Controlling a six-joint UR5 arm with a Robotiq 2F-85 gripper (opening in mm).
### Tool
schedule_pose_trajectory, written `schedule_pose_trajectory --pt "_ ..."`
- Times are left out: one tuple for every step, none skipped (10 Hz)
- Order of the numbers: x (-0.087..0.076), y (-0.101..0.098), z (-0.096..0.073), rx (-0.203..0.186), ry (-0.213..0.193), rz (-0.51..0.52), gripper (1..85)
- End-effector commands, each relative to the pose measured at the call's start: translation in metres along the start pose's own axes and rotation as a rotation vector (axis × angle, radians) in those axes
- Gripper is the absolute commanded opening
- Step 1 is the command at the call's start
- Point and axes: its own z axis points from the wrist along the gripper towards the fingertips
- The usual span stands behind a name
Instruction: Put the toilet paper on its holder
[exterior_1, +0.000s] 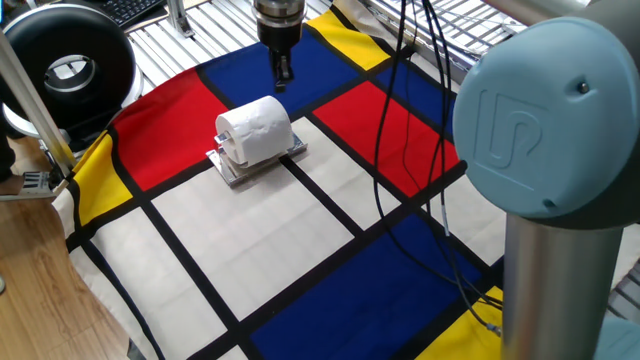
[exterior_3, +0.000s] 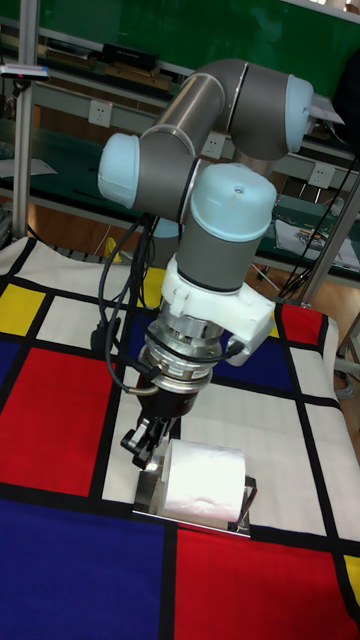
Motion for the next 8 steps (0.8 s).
schedule_pose_trajectory --pt "0.019 -0.011 0.005 0.001 -0.010 -0.014 1.0" --pt "0.027 -0.013 0.008 0.001 -0.010 -0.022 1.0" --pt "0.035 -0.015 0.010 0.005 -0.010 -0.027 1.0" --pt "0.042 -0.017 0.012 0.010 -0.010 -0.030 1.0" --pt "0.047 -0.019 0.013 0.015 -0.004 -0.024 1.0" --pt "0.050 -0.021 0.013 0.023 0.013 -0.017 1.0" --pt "0.052 -0.018 0.013 0.011 0.026 0.008 1.0" --pt "0.050 -0.015 0.013 -0.001 0.019 0.027 3.0"
